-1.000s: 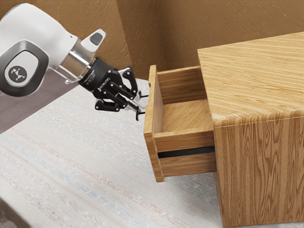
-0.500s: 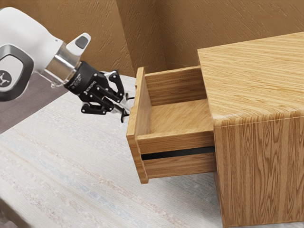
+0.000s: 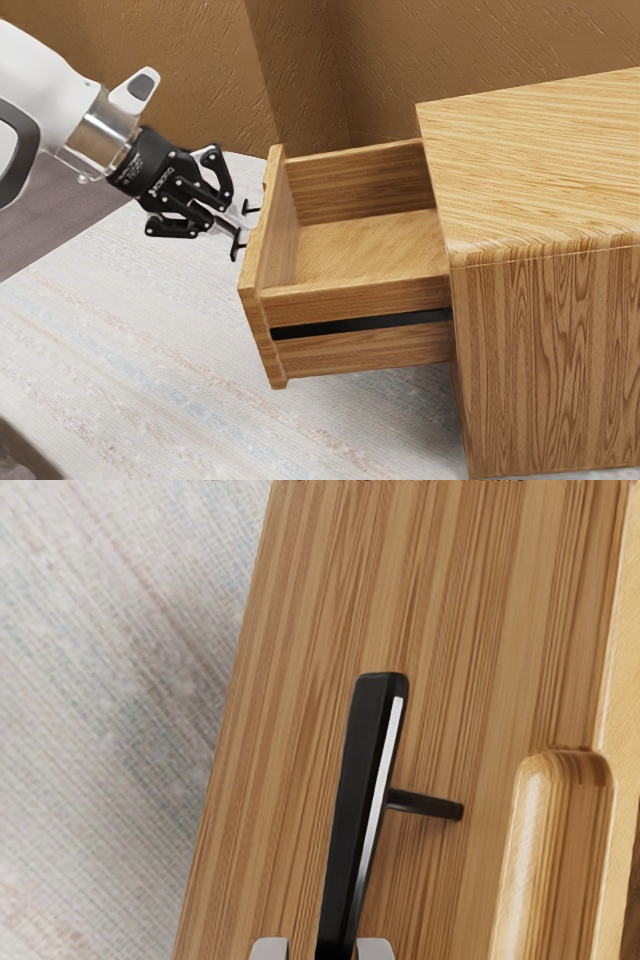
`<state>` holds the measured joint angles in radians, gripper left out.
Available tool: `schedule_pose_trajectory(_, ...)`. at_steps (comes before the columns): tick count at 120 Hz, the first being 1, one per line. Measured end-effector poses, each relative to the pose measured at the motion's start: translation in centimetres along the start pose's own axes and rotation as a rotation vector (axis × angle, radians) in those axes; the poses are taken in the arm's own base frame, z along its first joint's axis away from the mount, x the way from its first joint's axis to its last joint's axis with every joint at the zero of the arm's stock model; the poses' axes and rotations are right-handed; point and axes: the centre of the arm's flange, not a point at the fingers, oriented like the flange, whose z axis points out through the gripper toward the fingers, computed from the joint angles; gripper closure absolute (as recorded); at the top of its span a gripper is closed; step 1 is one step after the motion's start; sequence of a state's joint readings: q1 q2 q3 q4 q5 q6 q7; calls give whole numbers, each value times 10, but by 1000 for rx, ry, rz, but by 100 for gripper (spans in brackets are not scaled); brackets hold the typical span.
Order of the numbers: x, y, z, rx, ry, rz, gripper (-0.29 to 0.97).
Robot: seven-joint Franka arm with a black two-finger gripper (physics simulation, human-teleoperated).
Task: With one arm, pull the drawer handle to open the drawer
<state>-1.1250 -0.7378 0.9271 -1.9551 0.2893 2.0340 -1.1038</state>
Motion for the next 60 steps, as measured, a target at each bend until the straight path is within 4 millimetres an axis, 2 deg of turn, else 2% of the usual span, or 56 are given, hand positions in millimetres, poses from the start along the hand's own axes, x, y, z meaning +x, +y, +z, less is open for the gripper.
schedule_pose_trajectory(60,6,-23,-18,-8,15,-37,70)
